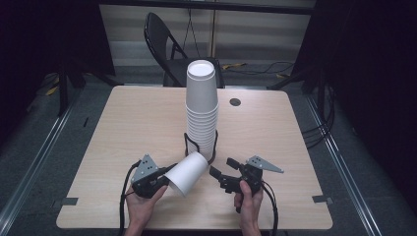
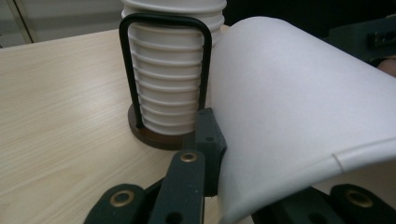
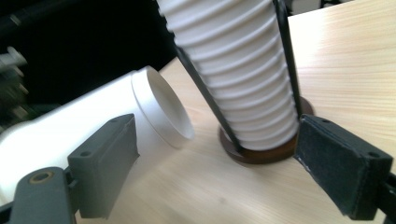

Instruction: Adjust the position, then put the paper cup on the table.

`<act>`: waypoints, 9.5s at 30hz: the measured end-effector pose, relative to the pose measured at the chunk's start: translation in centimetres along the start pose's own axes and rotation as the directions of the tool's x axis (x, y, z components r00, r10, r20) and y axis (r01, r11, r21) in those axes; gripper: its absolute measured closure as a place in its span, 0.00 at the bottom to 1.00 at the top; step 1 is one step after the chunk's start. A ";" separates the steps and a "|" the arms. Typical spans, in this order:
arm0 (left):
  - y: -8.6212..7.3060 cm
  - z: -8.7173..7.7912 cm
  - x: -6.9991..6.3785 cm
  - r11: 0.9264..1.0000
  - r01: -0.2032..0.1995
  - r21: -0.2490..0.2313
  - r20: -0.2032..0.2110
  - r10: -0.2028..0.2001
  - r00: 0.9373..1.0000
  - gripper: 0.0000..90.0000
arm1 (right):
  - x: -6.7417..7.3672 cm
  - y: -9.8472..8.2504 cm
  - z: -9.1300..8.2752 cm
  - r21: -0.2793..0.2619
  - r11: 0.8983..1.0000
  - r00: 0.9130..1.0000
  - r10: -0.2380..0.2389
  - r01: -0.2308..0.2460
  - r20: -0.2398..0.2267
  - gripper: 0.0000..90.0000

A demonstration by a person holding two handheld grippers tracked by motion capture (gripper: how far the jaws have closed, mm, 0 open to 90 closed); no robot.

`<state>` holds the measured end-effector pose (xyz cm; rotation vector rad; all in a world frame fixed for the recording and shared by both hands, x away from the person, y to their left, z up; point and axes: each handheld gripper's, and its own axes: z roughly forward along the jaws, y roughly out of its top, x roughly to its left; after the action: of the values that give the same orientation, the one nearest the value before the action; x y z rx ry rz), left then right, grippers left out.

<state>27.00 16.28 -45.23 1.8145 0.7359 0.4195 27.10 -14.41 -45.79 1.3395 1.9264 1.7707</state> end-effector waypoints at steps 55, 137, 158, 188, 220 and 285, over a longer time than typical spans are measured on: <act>4.8 3.0 1.4 0.868 -0.034 0.495 0.117 -0.027 0.993 0.96 | 6.2 -3.2 2.0 0.143 0.597 0.611 -0.786 0.789 -0.092 0.15; 4.2 3.7 -0.2 0.973 0.003 0.229 0.075 -0.020 0.997 0.42 | 7.2 -1.2 3.0 0.052 0.702 0.704 -0.711 0.710 -0.003 0.13; 2.4 1.1 0.3 0.996 0.087 -0.007 -0.022 -0.087 0.996 0.17 | 6.0 -1.1 3.0 0.103 0.757 0.760 -0.650 0.645 0.008 0.13; -4.3 -1.4 2.1 0.973 0.081 -0.215 -0.410 -0.166 0.897 0.17 | -0.3 3.0 0.5 0.024 0.913 0.896 -0.405 0.408 0.185 0.13; -5.4 -1.5 1.3 0.962 0.011 -0.273 -0.450 -0.137 0.882 0.18 | -6.1 7.6 3.5 -0.014 0.952 0.910 -0.289 0.307 0.296 0.13; -5.3 -1.4 1.5 0.963 0.042 -0.265 -0.454 -0.163 0.876 0.18 | -12.7 5.2 6.9 0.145 0.977 0.917 -0.196 0.154 0.347 0.14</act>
<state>25.80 19.46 -49.77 1.4373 1.0591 0.8644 41.44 -19.36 -48.25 1.3643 1.8937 1.2460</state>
